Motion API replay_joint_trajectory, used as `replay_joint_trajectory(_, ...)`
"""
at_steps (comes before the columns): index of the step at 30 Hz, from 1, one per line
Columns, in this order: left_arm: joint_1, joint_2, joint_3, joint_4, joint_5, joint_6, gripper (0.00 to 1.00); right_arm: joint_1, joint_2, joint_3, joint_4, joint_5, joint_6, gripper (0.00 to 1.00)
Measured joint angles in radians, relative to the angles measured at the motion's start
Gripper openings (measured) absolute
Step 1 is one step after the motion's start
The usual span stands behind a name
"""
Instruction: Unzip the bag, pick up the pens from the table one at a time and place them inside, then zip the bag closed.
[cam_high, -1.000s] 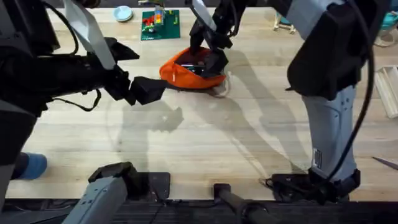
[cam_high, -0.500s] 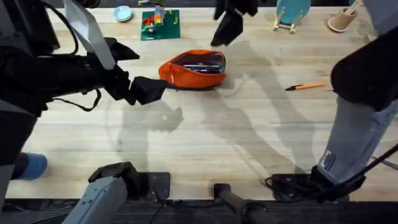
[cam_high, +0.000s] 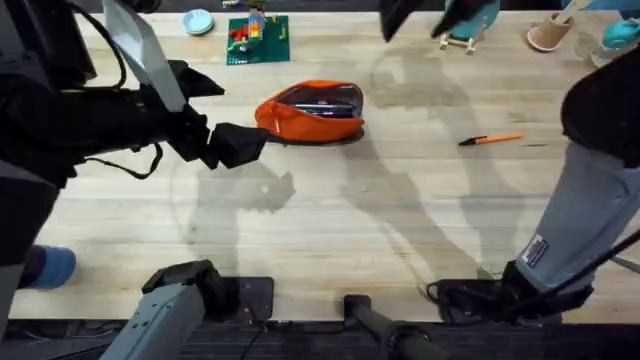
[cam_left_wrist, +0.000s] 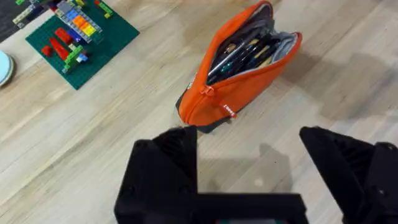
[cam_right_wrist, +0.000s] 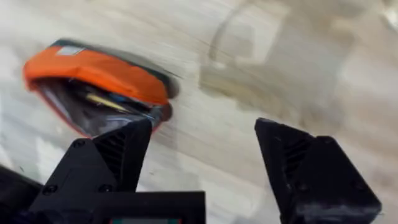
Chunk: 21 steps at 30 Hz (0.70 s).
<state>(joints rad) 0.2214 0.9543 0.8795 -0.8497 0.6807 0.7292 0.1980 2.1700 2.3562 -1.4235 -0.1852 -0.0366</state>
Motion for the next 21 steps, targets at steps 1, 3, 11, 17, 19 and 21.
replay_joint_trajectory(1,0.0,0.0,0.0,0.0,0.0,0.0,0.993,-0.014,0.0,0.0,-0.012,0.011,0.03,0.996)
replay_joint_trajectory(3,0.0,0.0,0.0,0.0,0.0,0.0,0.993,-0.047,0.0,0.0,-0.041,0.026,0.089,0.996)
replay_joint_trajectory(11,0.0,0.0,0.0,0.0,0.0,0.0,0.993,-0.126,-0.055,-0.002,-0.171,0.175,0.21,0.996)
replay_joint_trajectory(17,0.0,0.0,0.0,0.0,0.0,0.0,0.992,-0.123,-0.125,-0.002,-0.194,0.312,0.257,0.996)
replay_joint_trajectory(19,0.0,0.0,0.0,0.0,0.0,0.0,0.993,-0.125,-0.137,-0.002,-0.194,0.335,0.267,0.996)
replay_joint_trajectory(21,0.0,0.0,0.0,0.0,0.0,0.0,0.993,-0.13,-0.147,-0.003,-0.194,0.352,0.273,0.996)
